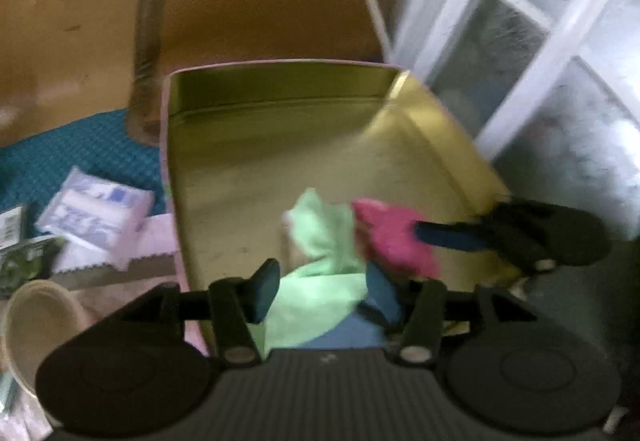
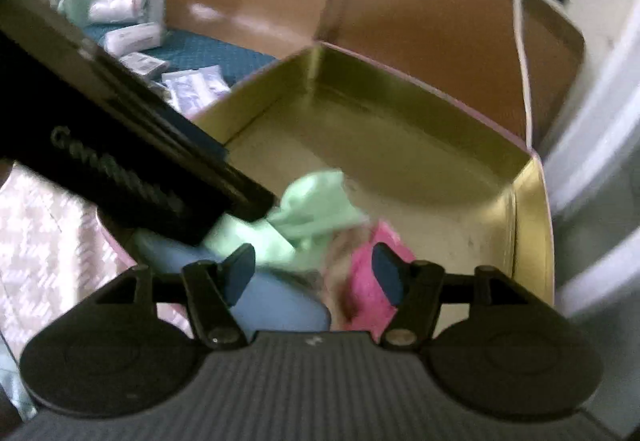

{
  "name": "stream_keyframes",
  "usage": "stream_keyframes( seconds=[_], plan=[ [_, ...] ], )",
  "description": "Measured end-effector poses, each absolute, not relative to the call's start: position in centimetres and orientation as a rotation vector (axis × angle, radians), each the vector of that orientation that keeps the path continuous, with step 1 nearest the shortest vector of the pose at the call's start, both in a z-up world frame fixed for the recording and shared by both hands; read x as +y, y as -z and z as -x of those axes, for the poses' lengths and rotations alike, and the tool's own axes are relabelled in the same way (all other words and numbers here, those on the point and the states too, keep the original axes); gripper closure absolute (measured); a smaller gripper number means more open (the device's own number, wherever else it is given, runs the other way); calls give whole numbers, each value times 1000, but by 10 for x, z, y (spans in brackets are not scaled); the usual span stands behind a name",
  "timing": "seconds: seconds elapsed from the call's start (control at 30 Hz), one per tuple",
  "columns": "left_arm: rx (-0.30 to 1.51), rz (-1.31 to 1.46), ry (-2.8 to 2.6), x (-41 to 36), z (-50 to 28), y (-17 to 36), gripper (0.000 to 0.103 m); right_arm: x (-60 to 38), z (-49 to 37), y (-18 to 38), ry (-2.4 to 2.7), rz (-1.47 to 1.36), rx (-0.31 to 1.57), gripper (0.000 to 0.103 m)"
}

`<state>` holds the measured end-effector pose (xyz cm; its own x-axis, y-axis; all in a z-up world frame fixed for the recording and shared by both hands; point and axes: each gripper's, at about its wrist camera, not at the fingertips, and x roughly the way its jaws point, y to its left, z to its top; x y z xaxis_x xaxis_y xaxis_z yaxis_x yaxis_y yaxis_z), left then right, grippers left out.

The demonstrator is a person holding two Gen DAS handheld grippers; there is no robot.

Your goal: Organize soft objects

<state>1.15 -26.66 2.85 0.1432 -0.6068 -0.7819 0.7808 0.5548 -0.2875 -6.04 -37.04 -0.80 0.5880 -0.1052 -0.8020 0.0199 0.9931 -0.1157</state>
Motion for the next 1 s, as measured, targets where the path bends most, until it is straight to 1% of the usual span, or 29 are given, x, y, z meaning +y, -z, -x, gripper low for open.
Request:
stream_keyframes(
  seconds=[0.07, 0.2, 0.33, 0.4, 0.47, 0.53, 0.63, 0.77, 0.8, 0.83, 0.87, 0.9, 0.93, 0.97, 1.0],
  plan=[
    [1017, -226, 969, -266, -18, -23, 54, -377, 67, 1, 58, 40, 929, 36],
    [978, -171, 963, -230, -28, -42, 53, -372, 65, -23, 46, 28, 857, 37],
    [928, -162, 895, -187, -51, -59, 53, -359, 27, -46, -12, -85, 770, 37],
    [921, -134, 841, -156, -65, -61, 53, -344, 1, -48, -54, -155, 757, 39],
    [918, -104, 771, -123, -80, -58, 53, -323, -37, -41, -103, -213, 790, 44],
    [935, -94, 714, -93, -93, -49, 53, -296, -80, -29, -165, -205, 834, 47],
    [976, -110, 689, -58, -106, -34, 53, -248, -152, 1, -240, -102, 941, 46],
    [1025, -116, 736, -35, -108, -18, 53, -205, -221, 50, -256, 51, 1074, 46],
    [1035, -123, 758, -31, -107, -14, 53, -195, -233, 61, -254, 97, 1095, 45],
    [1044, -130, 776, -28, -105, -9, 53, -190, -241, 69, -262, 135, 1110, 40],
    [1061, -132, 792, -24, -103, -4, 53, -182, -251, 78, -276, 178, 1133, 31],
    [1077, -130, 803, -20, -102, 1, 53, -175, -258, 86, -283, 212, 1152, 27],
    [1096, -127, 813, -17, -101, 6, 53, -172, -263, 89, -301, 231, 1166, 22],
    [1111, -127, 824, -13, -99, 9, 53, -167, -267, 94, -311, 260, 1181, 19],
    [1122, -130, 835, -11, -98, 12, 53, -164, -270, 96, -317, 270, 1165, 19]
  ],
)
